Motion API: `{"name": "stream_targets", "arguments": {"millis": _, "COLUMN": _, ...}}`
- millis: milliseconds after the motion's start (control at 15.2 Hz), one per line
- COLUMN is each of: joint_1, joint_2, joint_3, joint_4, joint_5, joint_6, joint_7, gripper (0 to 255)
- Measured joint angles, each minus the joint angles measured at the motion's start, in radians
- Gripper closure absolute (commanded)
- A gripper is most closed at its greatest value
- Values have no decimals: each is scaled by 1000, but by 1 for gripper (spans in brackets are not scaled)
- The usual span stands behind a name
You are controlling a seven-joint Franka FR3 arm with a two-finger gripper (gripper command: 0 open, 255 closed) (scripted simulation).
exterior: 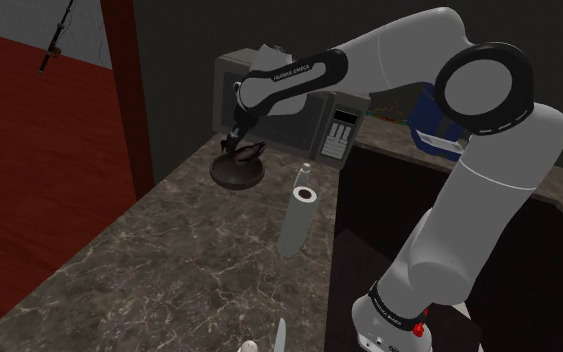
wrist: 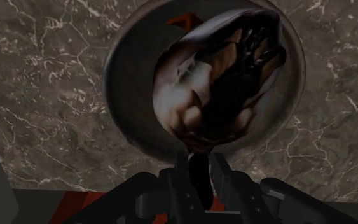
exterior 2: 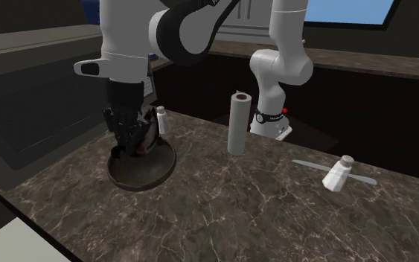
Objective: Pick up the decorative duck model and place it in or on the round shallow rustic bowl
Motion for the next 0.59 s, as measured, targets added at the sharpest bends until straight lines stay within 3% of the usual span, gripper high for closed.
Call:
{"name": "stream_targets", "arguments": {"millis": 396, "joint_1": -1, "joint_2": 1, "joint_3": 0, "joint_4": -13, "joint_5": 3, "joint_6": 14, "joint_7": -4, "gripper": 255}}
{"name": "stream_targets", "arguments": {"millis": 462, "joint_1": -1, "joint_2": 1, "joint_3": 0, "joint_4": -13, "joint_5": 3, "joint_6": 14, "joint_7": -4, "gripper": 0}}
{"name": "stream_targets", "arguments": {"millis": 594, "joint_1": -1, "joint_2": 1, "joint_3": 0, "joint_4": -13, "joint_5": 3, "joint_6": 14, "joint_7": -5, "gripper": 0}}
